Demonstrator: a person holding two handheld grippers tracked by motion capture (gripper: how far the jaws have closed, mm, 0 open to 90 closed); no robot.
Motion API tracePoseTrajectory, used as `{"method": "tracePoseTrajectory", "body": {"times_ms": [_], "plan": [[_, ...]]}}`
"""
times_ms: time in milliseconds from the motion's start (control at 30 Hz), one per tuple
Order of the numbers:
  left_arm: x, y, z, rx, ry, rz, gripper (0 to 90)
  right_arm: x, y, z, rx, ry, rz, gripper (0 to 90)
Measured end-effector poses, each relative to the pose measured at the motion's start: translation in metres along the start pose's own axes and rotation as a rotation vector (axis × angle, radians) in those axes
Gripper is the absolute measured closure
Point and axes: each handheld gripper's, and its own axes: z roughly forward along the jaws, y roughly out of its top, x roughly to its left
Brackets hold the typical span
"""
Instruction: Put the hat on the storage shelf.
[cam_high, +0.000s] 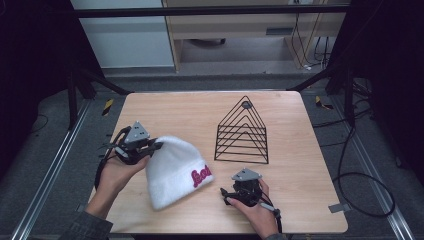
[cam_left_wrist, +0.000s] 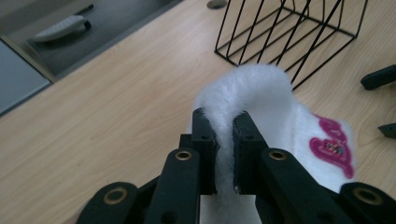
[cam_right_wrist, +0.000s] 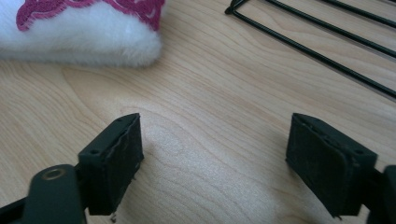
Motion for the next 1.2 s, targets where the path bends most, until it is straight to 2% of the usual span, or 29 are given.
{"method": "tracePoseTrajectory", "body": {"times_ms": [33,100,133,167,200,300,367,467,567,700,733,833,1033,1067,1200], "plan": [[-0.001,0.004,-0.004,-0.009,0.001,0.009,81.7,-0.001,0.001,-0.003,-0.008,-0.003,0.003,16.9],[-0.004,0.012,-0.011,-0.020,0.009,0.031,81.7,-0.003,0.007,-0.015,-0.065,-0.002,-0.008,13.9],[-0.006,0.020,-0.015,-0.030,0.015,0.064,81.7,-0.003,0.010,-0.019,-0.072,0.000,-0.024,12.5],[-0.006,0.020,-0.015,-0.030,0.015,0.064,81.7,-0.003,0.010,-0.019,-0.072,0.000,-0.024,12.5],[-0.009,0.027,-0.021,-0.022,0.027,0.081,81.7,-0.003,0.015,-0.028,-0.090,-0.006,-0.046,13.5],[-0.008,0.035,-0.026,-0.031,0.025,0.090,81.7,-0.003,0.019,-0.035,-0.101,-0.002,-0.049,15.5],[-0.007,0.046,-0.032,-0.045,0.034,0.104,81.7,-0.003,0.024,-0.043,-0.110,-0.017,-0.054,22.8],[-0.006,0.054,-0.036,-0.058,0.032,0.111,81.7,-0.003,0.028,-0.049,-0.125,-0.016,-0.068,24.3],[-0.004,0.067,-0.044,-0.084,0.032,0.119,81.7,-0.004,0.039,-0.064,-0.137,-0.021,-0.088,26.4],[-0.003,0.077,-0.050,-0.094,0.032,0.128,81.7,-0.003,0.049,-0.074,-0.141,-0.014,-0.111,28.7],[-0.004,0.083,-0.054,-0.107,0.026,0.132,81.7,-0.002,0.054,-0.080,-0.162,-0.005,-0.118,29.6],[-0.007,0.092,-0.059,-0.122,0.025,0.150,81.7,-0.003,0.061,-0.087,-0.176,0.006,-0.119,31.1],[-0.008,0.102,-0.063,-0.141,0.011,0.153,81.7,-0.004,0.069,-0.095,-0.187,0.019,-0.118,31.3],[-0.008,0.107,-0.065,-0.154,0.001,0.151,81.7,-0.004,0.072,-0.099,-0.193,0.021,-0.131,31.6],[-0.010,0.118,-0.067,-0.160,0.005,0.169,81.7,-0.006,0.078,-0.107,-0.207,0.025,-0.139,34.5]]}}
